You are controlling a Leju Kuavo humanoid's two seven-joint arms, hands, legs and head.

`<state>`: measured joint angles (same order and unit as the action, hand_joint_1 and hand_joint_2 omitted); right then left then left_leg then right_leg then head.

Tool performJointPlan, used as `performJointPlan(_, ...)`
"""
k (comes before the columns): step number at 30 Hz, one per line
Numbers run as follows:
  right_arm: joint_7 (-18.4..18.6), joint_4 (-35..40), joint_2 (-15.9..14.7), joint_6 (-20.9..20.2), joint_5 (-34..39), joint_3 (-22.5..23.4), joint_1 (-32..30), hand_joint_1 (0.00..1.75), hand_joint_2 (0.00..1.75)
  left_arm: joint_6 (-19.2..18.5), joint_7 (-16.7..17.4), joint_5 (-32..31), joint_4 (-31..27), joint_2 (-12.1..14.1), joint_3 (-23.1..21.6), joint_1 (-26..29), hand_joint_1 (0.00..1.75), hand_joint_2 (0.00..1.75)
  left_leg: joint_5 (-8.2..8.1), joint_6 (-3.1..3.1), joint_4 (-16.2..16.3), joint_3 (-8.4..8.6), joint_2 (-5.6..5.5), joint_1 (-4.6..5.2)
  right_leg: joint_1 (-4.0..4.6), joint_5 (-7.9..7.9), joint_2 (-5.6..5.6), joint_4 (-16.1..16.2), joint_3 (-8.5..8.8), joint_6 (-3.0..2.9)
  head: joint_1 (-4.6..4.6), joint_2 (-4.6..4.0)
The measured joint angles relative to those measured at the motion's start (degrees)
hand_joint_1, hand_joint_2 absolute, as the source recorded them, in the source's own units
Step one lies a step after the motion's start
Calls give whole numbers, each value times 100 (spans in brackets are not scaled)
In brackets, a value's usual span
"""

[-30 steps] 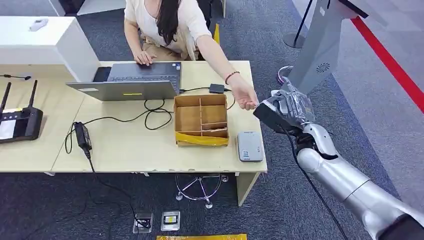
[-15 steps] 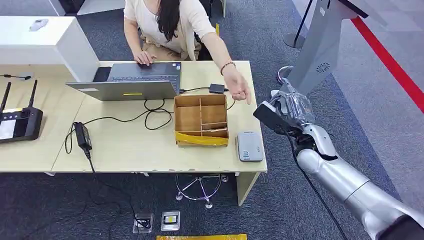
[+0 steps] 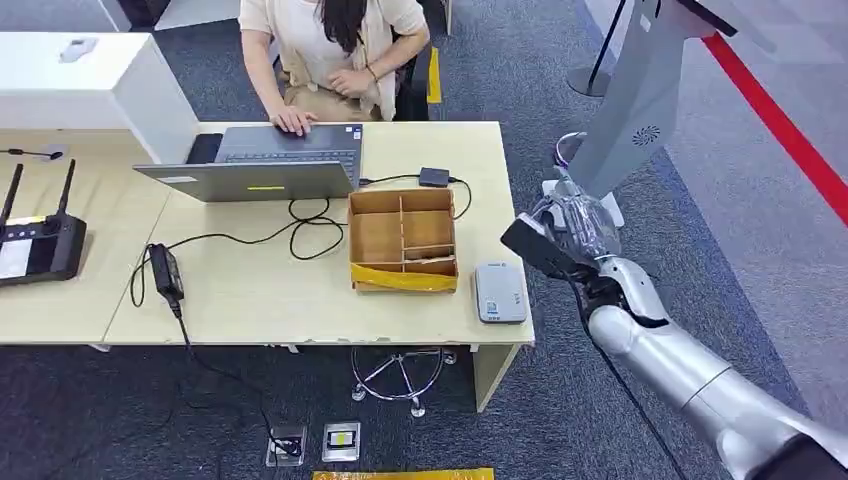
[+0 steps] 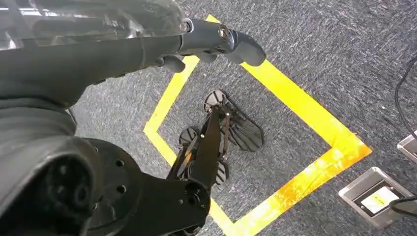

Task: Pass the card to the sensor for recognition and then transmit it.

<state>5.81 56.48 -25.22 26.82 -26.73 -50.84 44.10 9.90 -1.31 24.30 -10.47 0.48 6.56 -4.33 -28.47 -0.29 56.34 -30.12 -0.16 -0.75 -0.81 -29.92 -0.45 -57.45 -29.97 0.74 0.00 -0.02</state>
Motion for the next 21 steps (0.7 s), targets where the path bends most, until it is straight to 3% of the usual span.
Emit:
performJointPlan(11, -354, -726, 356, -92, -29, -151, -53, 175, 175, 72, 11, 136, 0, 0, -2, -1, 0, 0, 0, 0, 0, -1, 0, 0, 0, 0, -2, 0, 0, 0, 0, 0)
performJointPlan(21, -444, -1100, 553, -155, -31, -216, -52, 175, 175, 74, 11, 144, 0, 0, -2, -1, 0, 0, 0, 0, 0, 0, 0, 0, 0, 0, 0, 0, 0, 0, 0, 0)
